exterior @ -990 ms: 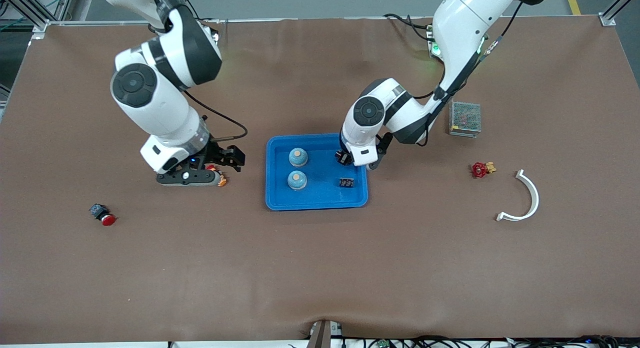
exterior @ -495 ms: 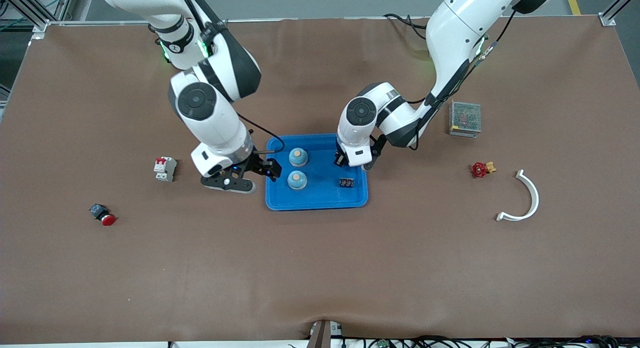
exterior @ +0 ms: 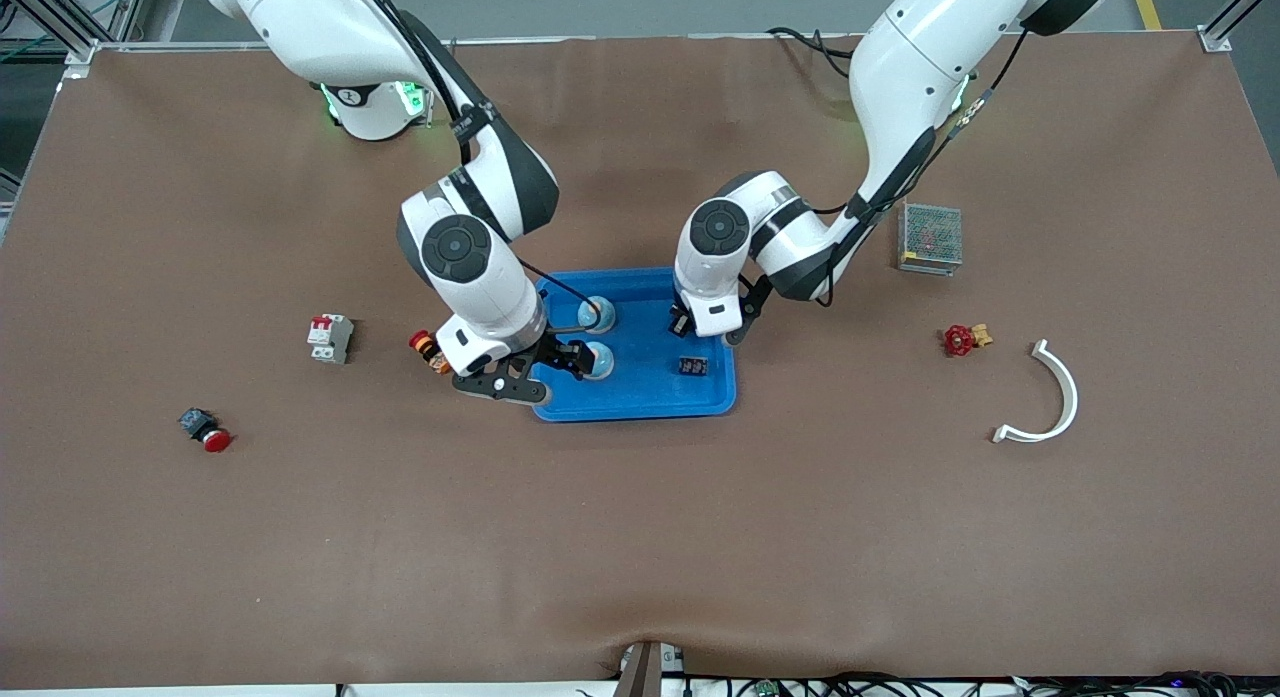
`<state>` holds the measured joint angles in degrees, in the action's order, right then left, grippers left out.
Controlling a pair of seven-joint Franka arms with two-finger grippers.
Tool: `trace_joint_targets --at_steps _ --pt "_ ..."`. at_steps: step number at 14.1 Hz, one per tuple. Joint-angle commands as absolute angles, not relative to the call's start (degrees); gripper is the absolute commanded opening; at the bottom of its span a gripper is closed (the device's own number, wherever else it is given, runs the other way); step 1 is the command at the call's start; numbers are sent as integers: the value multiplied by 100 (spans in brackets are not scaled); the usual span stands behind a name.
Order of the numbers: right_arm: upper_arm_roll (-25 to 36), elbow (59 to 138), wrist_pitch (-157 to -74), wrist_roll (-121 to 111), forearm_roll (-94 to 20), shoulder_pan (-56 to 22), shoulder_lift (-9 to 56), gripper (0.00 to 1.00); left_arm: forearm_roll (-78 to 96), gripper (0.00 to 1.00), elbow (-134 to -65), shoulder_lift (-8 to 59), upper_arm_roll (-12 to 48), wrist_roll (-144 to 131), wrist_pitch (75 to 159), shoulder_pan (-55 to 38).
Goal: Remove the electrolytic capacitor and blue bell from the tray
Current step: 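Grasp the capacitor with the left gripper while the right gripper grasps a bell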
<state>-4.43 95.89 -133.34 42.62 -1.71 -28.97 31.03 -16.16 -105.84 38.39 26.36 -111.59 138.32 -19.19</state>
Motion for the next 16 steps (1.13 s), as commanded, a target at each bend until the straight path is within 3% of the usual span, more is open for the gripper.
trace_joint_targets --at_steps 1,3,8,16 --pt "-369 9519 -13578 4403 -97 -3085 3392 100 -1775 24 -10407 3999 2610 -11259 13878 -1943" --pt "-369 9519 -13641 4403 -97 -3138 3506 100 -1775 0 -10354 3990 2610 -11241 13860 -1916" --pt "-369 9519 -13667 4403 -79 -3216 3691 100 -1881 0 -10354 3657 2610 -10996 13572 -1793" --pt "-369 9519 -13939 4403 -79 -3366 3946 100 -1828 0 -10616 2594 2672 -9626 12191 -1257"
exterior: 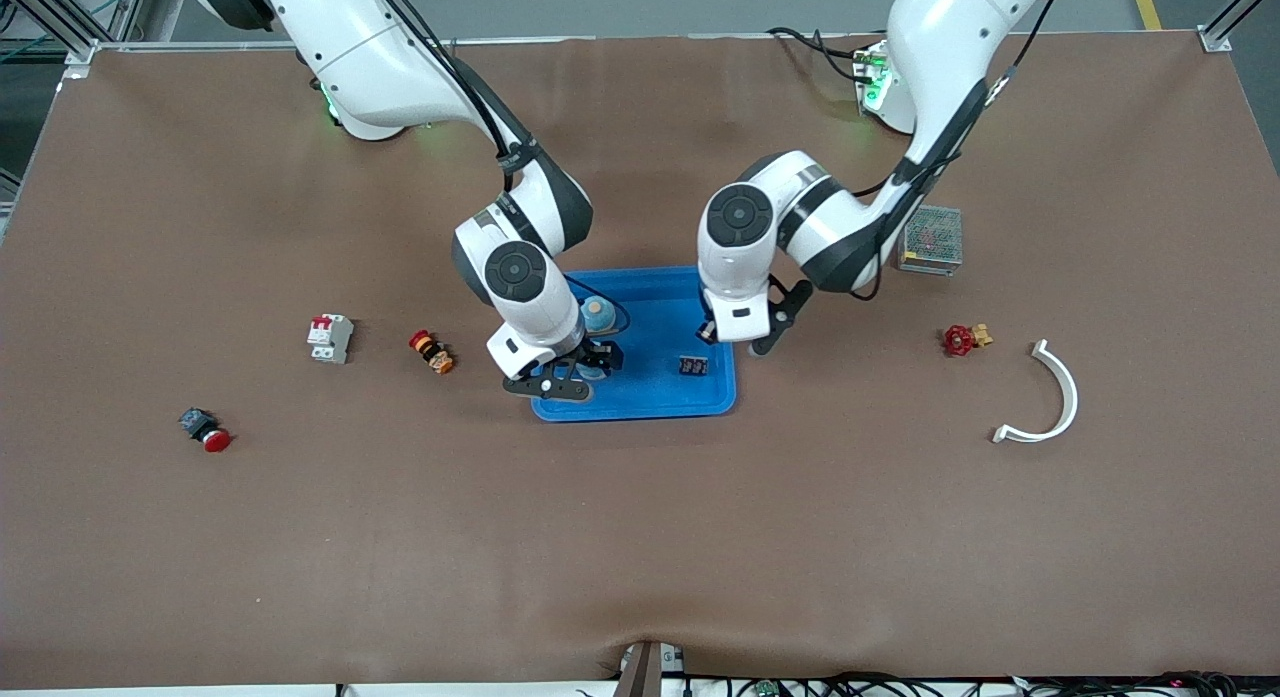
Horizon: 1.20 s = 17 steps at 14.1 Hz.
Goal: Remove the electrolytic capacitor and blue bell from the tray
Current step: 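Grasp the capacitor with the left gripper while the right gripper grasps a bell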
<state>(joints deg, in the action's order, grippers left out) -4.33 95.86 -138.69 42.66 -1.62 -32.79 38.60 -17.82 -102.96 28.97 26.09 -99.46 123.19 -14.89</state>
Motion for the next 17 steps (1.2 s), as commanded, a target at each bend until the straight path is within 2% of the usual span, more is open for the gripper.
trace_joint_targets --at_steps 1,8,13,17 --pt "-369 9519 -13966 4403 -79 -3366 3998 100 -1811 0 -10695 2506 2672 -9511 12147 -1213" --pt "-369 9501 -14177 4403 -62 -3401 4192 100 -1784 0 -10986 2277 2742 -8562 11514 -309" --pt "-360 9527 -14142 4403 -44 -3586 4210 100 -1784 0 -11504 2224 2900 -7797 11514 588" --pt "-352 9536 -14142 4395 -44 -3595 4219 100 -1784 0 -11663 2294 2909 -7463 11514 1106"
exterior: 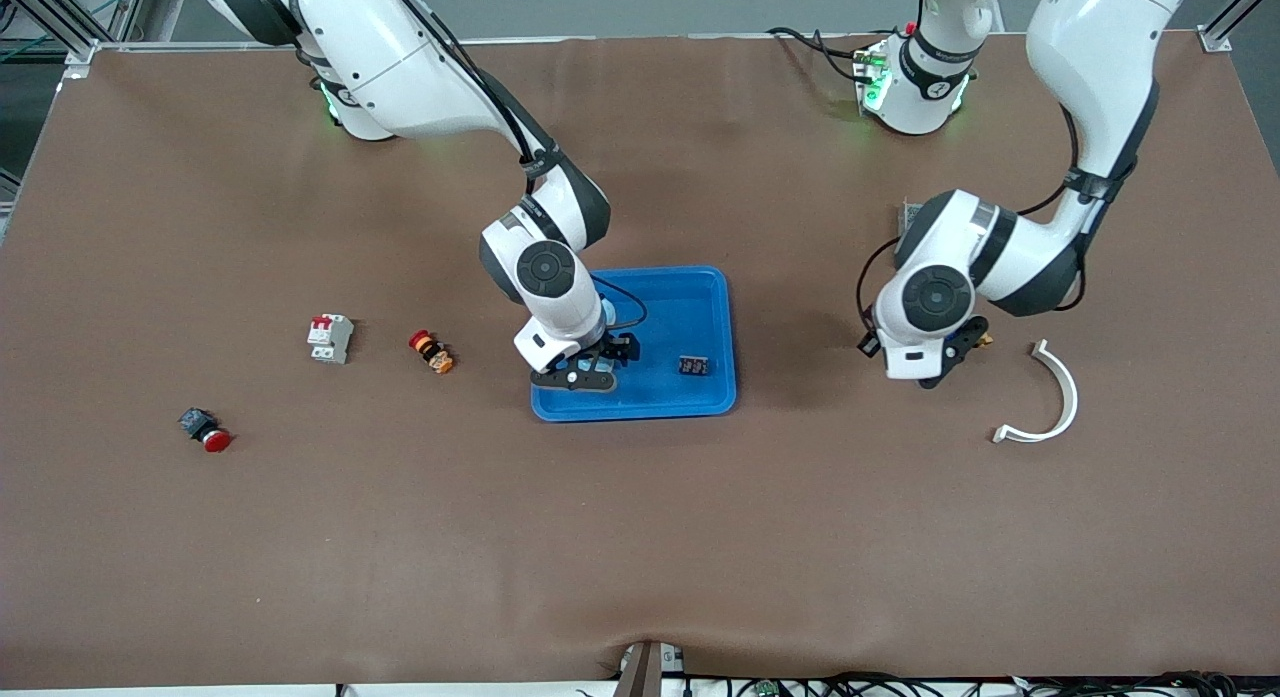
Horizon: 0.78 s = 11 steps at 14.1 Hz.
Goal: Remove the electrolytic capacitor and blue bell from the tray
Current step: 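Carry the capacitor beside the red valve while the right gripper carries the bell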
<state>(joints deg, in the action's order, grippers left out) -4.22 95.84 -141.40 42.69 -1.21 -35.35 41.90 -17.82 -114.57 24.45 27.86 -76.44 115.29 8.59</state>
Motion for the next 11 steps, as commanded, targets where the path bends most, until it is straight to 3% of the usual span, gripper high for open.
trace_joint_targets --at_steps 1,5,11 --pt "-343 9545 -14142 4395 -35 -3586 4227 100 -1784 0 -11689 2329 2900 -7358 11514 1229" --pt "-334 9545 -14124 4386 -35 -3577 4228 100 -1784 0 -11707 2557 2892 -7154 11514 1599" --pt "-343 9536 -14080 4377 -35 -3577 4201 53 -1854 0 -11865 2751 2874 -7146 11663 1749"
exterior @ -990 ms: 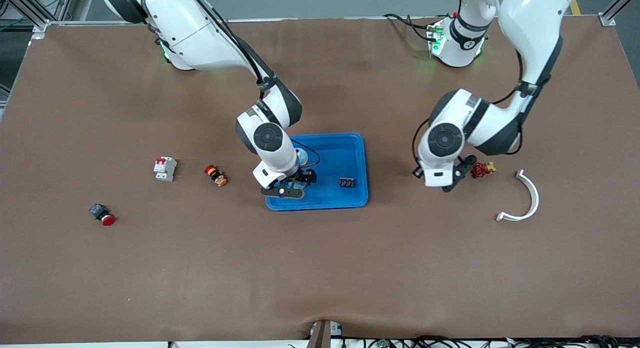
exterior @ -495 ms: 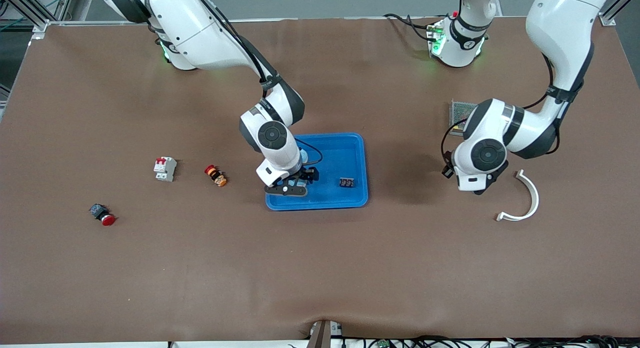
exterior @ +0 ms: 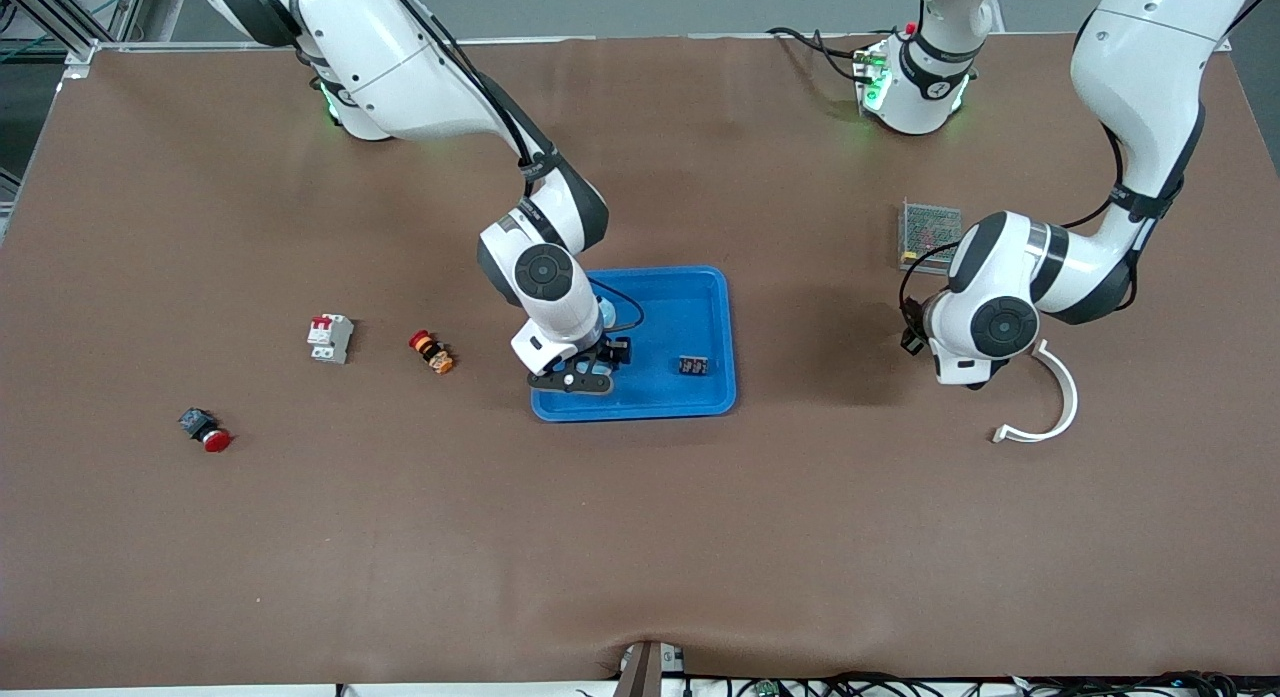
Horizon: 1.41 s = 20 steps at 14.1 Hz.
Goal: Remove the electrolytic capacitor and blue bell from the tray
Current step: 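Carry the capacitor beside the red valve while the right gripper carries the bell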
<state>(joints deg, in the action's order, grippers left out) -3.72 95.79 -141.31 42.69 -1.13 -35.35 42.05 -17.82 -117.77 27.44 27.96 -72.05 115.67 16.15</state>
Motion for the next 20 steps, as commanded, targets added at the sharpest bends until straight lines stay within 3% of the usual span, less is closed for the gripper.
trace_joint_targets --at_steps 1,2,6,7,8,10,15,20 --pt "-343 9536 -14054 4360 -35 -3577 4184 49 -1872 0 -11865 2803 2874 -7137 11672 1810" --pt "-343 9527 -14045 4333 -35 -3568 4175 44 -1881 0 -11865 2839 2874 -7137 11681 1811" --pt "-343 9387 -13327 4263 -44 -3455 3895 43 -2232 4 -11865 3023 2874 -7146 11742 1925" --pt "-351 9361 -13037 4106 -53 -3350 3702 43 -2232 15 -11865 3023 2874 -7154 11760 1925" --pt "-352 9360 -12756 3765 -79 -3192 3500 43 -2232 47 -11857 3041 2874 -7163 11760 1925" --pt "-369 9369 -12158 3123 -132 -2884 3148 43 -2232 97 -11778 3015 2883 -7233 11751 1925" --pt "-352 9422 -11207 929 -132 -1883 2462 43 -2031 100 -11068 2821 3233 -7269 10945 1854" --pt "-360 9650 -11118 -1780 -132 -565 2153 43 -1354 100 -10091 2900 3401 -7513 10362 1442"
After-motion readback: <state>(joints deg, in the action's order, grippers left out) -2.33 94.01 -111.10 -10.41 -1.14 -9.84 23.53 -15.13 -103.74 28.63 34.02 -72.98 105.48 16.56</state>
